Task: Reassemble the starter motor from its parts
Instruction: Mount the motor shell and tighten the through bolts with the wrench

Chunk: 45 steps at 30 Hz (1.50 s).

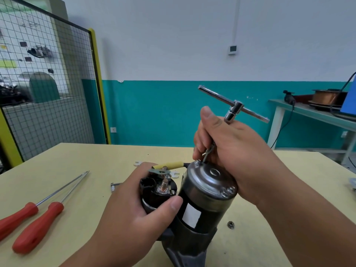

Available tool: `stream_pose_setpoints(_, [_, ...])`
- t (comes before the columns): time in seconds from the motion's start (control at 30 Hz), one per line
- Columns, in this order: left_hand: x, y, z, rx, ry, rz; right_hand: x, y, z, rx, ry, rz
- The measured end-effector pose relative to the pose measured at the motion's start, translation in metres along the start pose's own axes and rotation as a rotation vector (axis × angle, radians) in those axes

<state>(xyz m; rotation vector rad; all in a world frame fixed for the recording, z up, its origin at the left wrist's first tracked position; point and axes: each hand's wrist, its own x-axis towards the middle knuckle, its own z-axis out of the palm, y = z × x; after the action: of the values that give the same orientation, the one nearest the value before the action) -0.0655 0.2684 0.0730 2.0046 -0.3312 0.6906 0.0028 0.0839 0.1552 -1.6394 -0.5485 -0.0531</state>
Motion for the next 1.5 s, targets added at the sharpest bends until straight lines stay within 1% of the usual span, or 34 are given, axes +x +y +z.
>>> stream_pose_setpoints(0.13, [0.0, 0.001, 0.001, 0.012, 0.002, 0.008, -0.001, -0.002, -0.002, -0.048, -0.061, -0.028])
stream_pose_setpoints(0.23, [-0.001, 0.001, 0.002, -0.014, 0.019, -0.009, 0.0, 0.001, -0.003, -0.103, -0.061, -0.038])
stream_pose_setpoints(0.33, [0.0, 0.0, 0.003, -0.039, 0.034, -0.037, 0.002, 0.004, -0.004, -0.119, -0.048, -0.006])
stream_pose_setpoints(0.47, [0.001, -0.002, 0.002, -0.056, 0.047, -0.074, 0.007, 0.009, -0.002, -0.042, -0.033, 0.038])
stream_pose_setpoints(0.53, [0.001, -0.003, 0.002, -0.052, 0.051, -0.093, 0.009, 0.011, -0.002, -0.052, -0.013, 0.041])
stream_pose_setpoints(0.67, [0.0, -0.005, 0.003, -0.051, 0.074, -0.111, 0.005, 0.013, -0.003, -0.088, -0.095, 0.006])
stream_pose_setpoints(0.87, [0.0, -0.006, 0.003, -0.057, 0.075, -0.108, 0.003, 0.014, 0.002, 0.078, -0.09, 0.049])
stream_pose_setpoints(1.0, [0.0, -0.01, 0.003, -0.102, 0.085, -0.11, 0.004, 0.013, 0.008, 0.075, -0.103, 0.084])
stream_pose_setpoints(1.1, [0.0, -0.012, 0.002, -0.098, 0.095, -0.104, 0.004, 0.011, 0.01, 0.128, -0.144, 0.096])
stream_pose_setpoints(1.2, [0.001, -0.013, 0.002, -0.096, 0.105, -0.117, 0.004, 0.016, 0.008, 0.102, -0.121, 0.056])
stream_pose_setpoints(1.5, [0.001, -0.009, 0.002, -0.081, 0.1, -0.121, 0.003, 0.015, 0.011, 0.08, -0.108, 0.096])
